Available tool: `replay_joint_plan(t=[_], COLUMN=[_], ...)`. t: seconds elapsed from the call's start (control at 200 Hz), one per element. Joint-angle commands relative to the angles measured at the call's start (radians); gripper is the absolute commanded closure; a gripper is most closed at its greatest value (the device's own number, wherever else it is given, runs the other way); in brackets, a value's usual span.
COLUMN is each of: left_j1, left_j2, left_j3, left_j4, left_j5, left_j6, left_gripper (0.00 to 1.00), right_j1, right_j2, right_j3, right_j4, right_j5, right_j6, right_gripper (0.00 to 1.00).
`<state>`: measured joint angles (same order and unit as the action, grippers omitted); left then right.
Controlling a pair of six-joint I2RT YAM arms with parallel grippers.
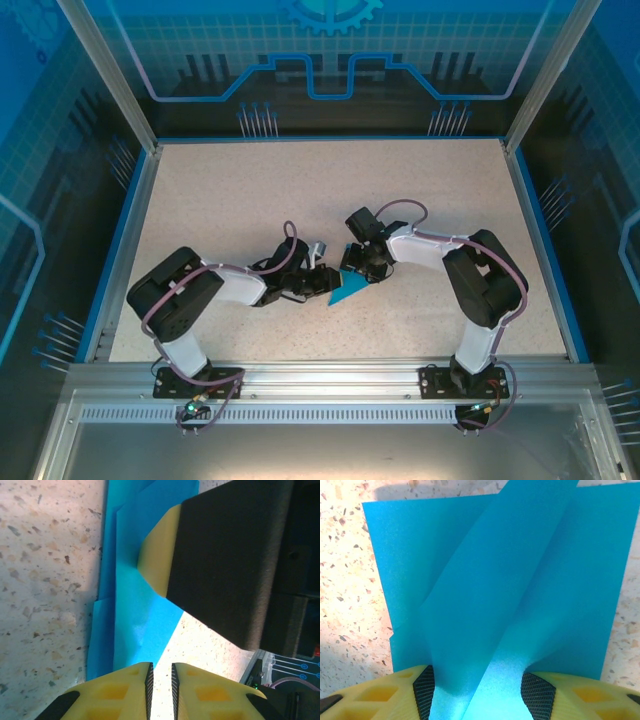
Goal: Fold a paper plane with a square sheet of paper (pick it up from the middle)
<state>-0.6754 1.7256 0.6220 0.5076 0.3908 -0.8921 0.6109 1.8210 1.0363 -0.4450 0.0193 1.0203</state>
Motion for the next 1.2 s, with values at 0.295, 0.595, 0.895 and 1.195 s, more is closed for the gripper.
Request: replay_joint_plan(t=[0.295, 0.595, 0.895, 1.195], left_j1=[-0.006, -0.007, -0.007, -0.008], left_j2=[0.052, 0.065, 0.071, 0.070], left_j3=[0.031, 0.038, 0.054, 0.065], left_j4=[-0.066, -0.114, -0.239, -0.335], left_j5=[0.005, -0.005, -0.048, -0.085], left_j6=[0.006, 0.009, 0.017, 0.027], left_gripper=[0.82, 0.83, 0.89, 0.95], right_j1=[0.013, 0.013, 0.016, 0.016], right_j2=[0.180, 0.192, 0.188, 0.170], right_j3=[-0.093, -0.091, -0.083, -0.053], right_j4=[-0.057, -0.057, -0.059, -0.081], right_j5=[0.039, 0.039, 0.034, 0.030], right_j6=[0.014, 0.014, 0.006, -0.013], right_gripper=[0.44, 0.44, 0.44, 0.44])
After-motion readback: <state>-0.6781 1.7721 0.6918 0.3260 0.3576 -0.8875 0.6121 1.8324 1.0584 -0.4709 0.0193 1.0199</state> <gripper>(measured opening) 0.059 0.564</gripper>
